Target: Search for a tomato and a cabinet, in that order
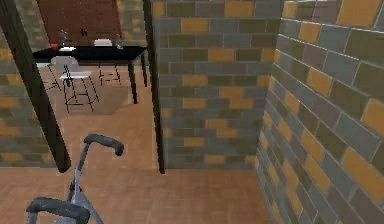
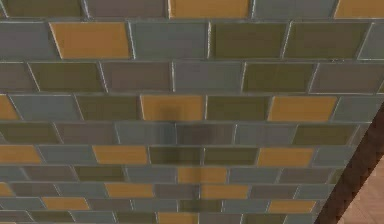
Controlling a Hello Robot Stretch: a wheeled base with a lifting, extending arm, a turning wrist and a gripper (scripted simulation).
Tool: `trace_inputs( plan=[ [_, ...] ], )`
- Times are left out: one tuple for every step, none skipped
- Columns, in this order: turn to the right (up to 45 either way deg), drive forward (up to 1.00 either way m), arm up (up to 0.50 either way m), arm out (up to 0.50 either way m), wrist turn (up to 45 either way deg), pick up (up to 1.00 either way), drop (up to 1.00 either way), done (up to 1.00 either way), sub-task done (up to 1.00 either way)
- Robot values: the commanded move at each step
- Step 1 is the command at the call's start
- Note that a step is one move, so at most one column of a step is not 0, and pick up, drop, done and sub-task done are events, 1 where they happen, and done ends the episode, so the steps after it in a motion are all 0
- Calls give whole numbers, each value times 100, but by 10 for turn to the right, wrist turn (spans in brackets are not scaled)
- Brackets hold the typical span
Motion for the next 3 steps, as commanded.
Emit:
trace_inputs(
  plan=[
    [30, 0, 0, 0, 0, 0, 0, 0, 0],
    [0, 90, 0, 0, 0, 0, 0, 0, 0],
    [-420, 0, 0, 0, 0, 0, 0, 0, 0]
  ],
)
